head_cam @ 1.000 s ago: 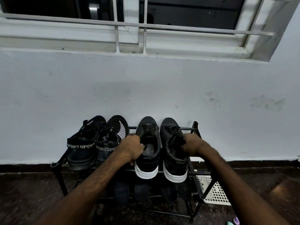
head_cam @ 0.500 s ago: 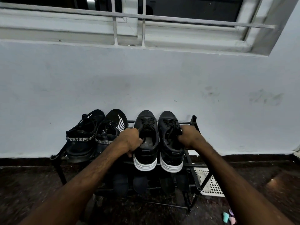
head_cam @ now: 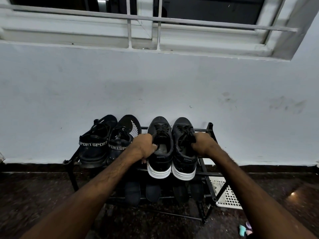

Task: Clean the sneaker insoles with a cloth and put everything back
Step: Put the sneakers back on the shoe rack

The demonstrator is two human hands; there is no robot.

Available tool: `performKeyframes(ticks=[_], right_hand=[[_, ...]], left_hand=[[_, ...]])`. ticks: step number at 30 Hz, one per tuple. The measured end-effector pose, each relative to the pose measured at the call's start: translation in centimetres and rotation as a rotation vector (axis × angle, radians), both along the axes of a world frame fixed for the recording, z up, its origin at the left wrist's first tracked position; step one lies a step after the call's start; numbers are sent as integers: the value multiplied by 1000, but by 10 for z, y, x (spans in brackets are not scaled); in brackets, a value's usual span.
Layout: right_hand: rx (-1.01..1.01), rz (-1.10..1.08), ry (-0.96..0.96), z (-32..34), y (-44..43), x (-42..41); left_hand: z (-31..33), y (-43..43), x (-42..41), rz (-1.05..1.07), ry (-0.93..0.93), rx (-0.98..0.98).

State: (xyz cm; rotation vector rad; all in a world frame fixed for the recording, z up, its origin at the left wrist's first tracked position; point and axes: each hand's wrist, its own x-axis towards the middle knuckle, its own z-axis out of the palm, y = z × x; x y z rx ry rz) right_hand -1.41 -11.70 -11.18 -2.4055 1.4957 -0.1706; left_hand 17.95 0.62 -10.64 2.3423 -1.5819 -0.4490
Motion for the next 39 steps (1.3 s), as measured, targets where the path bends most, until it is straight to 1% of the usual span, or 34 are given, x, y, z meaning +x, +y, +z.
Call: performKeyframes(ticks=[4, 8, 10, 11, 12, 13, 14, 15, 16, 17, 18, 19, 20, 22, 24, 25, 27, 29, 33, 39], right_hand=[[16, 17, 23, 3, 1, -2], [28, 36, 64, 6, 1, -5], [63, 54, 85, 17, 6, -6], [79, 58, 81, 26, 9, -6], [66, 60, 69, 36, 13, -6], [5, 53, 53, 49, 18, -6], [-99, 48, 15, 60, 26, 1], [-207, 46, -58, 70, 33, 7], [-277, 82, -171, 75, 43, 19], [-291, 154, -286, 77, 54, 34], [-272, 254, -358, 76, 66, 52], [-229, 349, -385, 72, 78, 71], [-185, 421, -375, 65, 88, 90], [-125, 507, -300, 50, 108, 123], [-90, 544, -200, 32, 123, 146], [-89, 553, -141, 23, 128, 153], [-156, 538, -63, 10, 137, 163], [-240, 495, -67, 6, 140, 166], [-271, 462, -102, 5, 140, 168], [-310, 466, -98, 9, 139, 165]], left_hand=[[2, -1, -1, 4, 29, 31], [4, 1, -3, 3, -8, 58], [10, 4, -1, 2, 8, 73], [18, 6, 4, 4, 13, 41], [29, 8, 11, 3, -3, -41], [43, 11, 20, 21, -21, -176], [58, 21, 35, 68, -8, -335], [72, 29, 48, 119, 34, -497], [81, 41, 66, 183, 49, -624], [85, 52, 84, 237, 27, -693], [84, 64, 101, 287, -7, -698], [78, 76, 117, 330, -23, -647], [71, 87, 126, 362, -17, -555], [56, 110, 135, 392, 79, -340], [43, 125, 134, 379, 231, -179], [36, 129, 134, 377, 265, -119], [21, 131, 139, 392, 241, -35], [5, 131, 143, 418, 175, -5], [-12, 136, 150, 413, 81, 13], [-15, 136, 152, 393, 71, -9]])
